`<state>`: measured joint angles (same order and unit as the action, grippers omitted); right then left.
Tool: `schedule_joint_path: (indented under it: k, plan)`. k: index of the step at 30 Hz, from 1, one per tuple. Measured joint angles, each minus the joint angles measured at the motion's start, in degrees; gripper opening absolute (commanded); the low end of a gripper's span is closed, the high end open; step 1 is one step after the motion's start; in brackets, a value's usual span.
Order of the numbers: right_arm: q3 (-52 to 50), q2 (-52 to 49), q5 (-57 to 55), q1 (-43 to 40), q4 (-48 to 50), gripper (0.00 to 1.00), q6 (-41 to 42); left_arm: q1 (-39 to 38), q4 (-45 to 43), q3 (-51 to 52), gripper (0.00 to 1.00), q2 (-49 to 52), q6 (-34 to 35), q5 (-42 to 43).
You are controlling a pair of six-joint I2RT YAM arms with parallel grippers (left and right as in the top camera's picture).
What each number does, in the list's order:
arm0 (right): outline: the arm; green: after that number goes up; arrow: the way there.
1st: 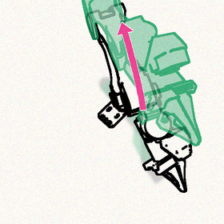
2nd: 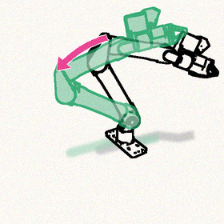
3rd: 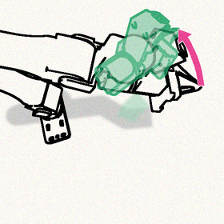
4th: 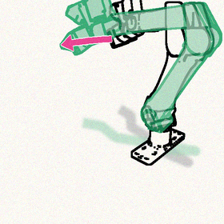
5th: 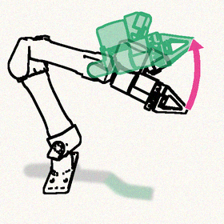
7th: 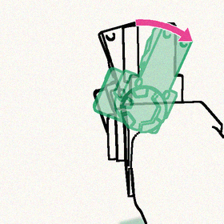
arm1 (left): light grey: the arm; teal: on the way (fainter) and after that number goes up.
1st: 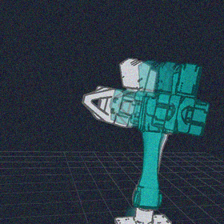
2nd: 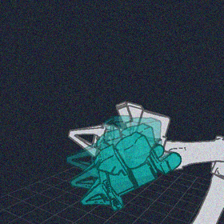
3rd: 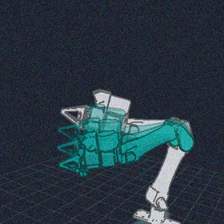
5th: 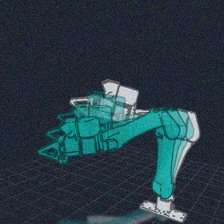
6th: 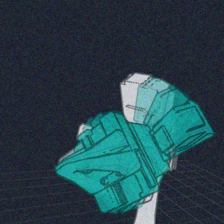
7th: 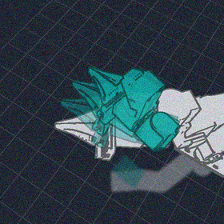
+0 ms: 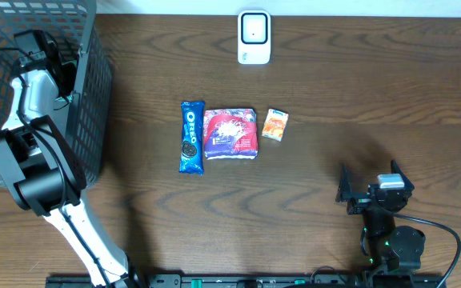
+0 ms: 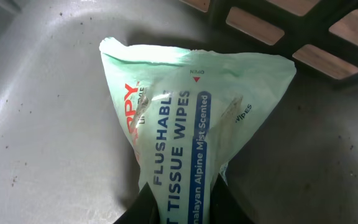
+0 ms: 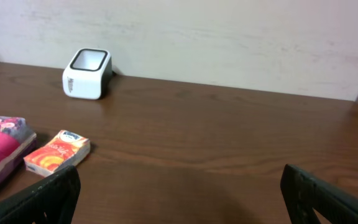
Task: Scan the item barcode
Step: 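Grasp the green Zappy wipes pack with the left gripper and lift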
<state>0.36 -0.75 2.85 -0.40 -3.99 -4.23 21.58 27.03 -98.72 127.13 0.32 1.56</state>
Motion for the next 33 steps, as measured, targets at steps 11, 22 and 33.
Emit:
schedule_joint_path:
  k: [11,22,33]
  plan:
    - [0.00,0.00,0.00,0.00,0.00,0.99,0.00,0.00,1.66,1.73,0.07,-17.18,3.96,0.00]
    - [0.00,0.02,0.00,0.00,0.00,0.99,0.00,-0.76,2.75,1.62,0.07,-42.75,11.76,15.08]
    - [0.00,0.00,0.00,0.00,0.00,0.99,-0.02,-23.89,18.38,1.29,0.07,-42.97,18.75,32.61]
